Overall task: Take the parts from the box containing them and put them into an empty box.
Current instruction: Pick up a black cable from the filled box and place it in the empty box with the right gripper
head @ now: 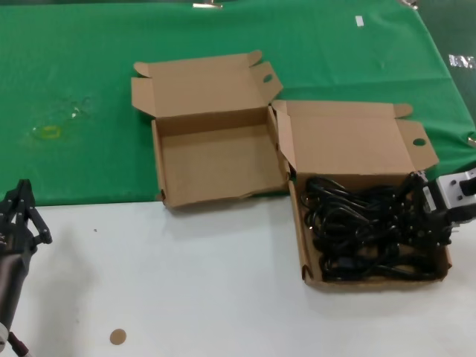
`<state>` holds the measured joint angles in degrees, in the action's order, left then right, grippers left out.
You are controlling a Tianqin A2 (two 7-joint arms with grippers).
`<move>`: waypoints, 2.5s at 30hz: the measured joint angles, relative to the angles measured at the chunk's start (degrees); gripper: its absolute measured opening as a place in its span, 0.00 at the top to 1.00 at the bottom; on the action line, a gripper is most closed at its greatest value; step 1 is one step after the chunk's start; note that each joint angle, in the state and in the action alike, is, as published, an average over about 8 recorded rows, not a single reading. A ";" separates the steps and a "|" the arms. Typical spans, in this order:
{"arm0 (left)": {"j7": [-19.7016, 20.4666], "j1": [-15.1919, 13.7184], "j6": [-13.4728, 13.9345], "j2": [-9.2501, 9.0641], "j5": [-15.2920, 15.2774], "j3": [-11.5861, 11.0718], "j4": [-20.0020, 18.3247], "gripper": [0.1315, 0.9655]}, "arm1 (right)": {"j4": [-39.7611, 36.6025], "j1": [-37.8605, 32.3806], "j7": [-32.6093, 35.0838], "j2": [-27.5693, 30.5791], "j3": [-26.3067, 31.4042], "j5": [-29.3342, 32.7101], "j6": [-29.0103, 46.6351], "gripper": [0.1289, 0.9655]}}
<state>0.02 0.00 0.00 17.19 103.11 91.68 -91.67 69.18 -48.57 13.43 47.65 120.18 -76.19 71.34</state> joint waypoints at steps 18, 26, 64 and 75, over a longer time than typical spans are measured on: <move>0.00 0.00 0.00 0.00 0.00 0.00 0.00 0.98 | 3.50 -5.88 -7.04 -2.49 -1.37 -1.41 2.33 0.91; 0.00 0.00 0.00 0.00 0.00 0.00 0.00 0.98 | 5.04 -8.68 -9.62 -8.08 0.12 0.22 -0.04 0.92; 0.00 0.00 0.00 0.00 0.00 0.00 0.00 0.98 | -17.28 -15.73 -2.56 -29.74 5.95 5.78 -15.98 0.92; 0.00 0.00 0.00 0.00 0.00 0.00 0.00 0.98 | -20.71 -16.59 -0.03 -31.01 6.32 6.08 -17.82 0.92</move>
<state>0.02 0.00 0.00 17.19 103.11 91.68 -91.67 48.47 -65.16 13.40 16.64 126.51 -70.10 53.52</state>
